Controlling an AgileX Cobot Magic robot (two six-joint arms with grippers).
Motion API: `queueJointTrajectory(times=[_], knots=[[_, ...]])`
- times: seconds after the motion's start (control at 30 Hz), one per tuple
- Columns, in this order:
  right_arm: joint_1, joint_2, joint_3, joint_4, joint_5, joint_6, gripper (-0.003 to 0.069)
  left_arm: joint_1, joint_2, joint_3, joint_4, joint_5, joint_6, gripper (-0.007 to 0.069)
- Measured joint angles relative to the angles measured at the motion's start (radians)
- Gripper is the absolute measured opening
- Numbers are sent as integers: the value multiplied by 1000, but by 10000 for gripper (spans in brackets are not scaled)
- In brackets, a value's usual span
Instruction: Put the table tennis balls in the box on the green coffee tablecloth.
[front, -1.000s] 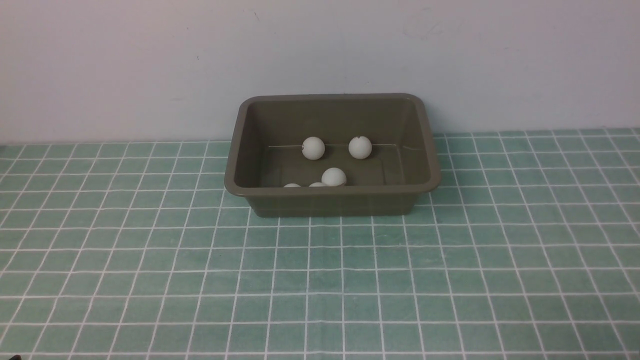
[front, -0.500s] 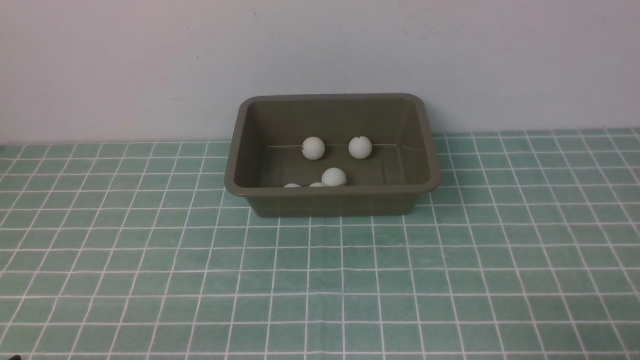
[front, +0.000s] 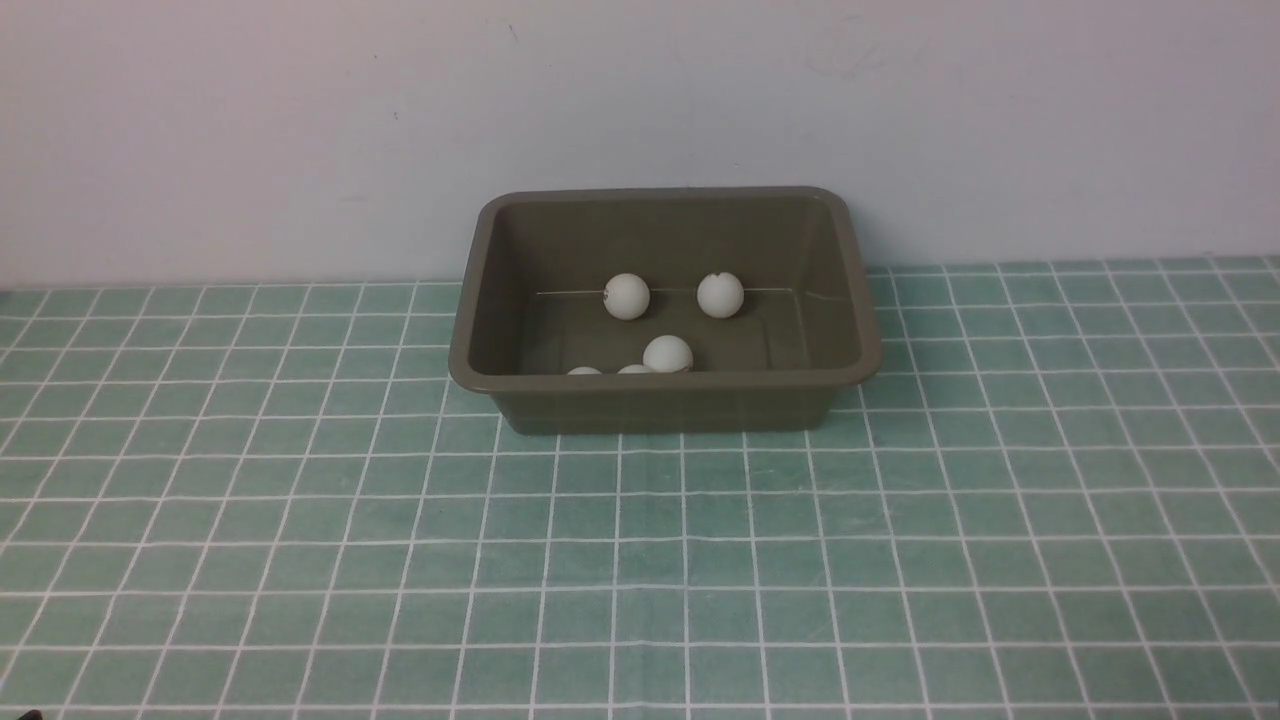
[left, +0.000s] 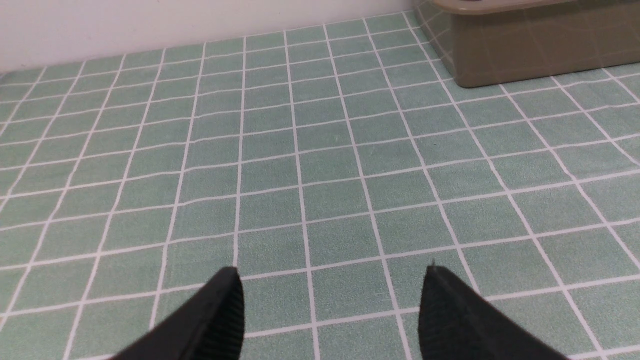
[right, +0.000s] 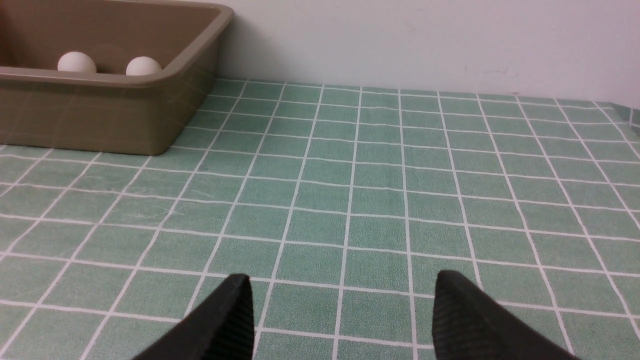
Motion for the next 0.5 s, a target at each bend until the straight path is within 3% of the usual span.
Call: queueJointTrajectory(times=[0.5], knots=[[0, 0, 0, 0, 0, 0, 441, 0, 0, 2, 0, -7, 0, 426]])
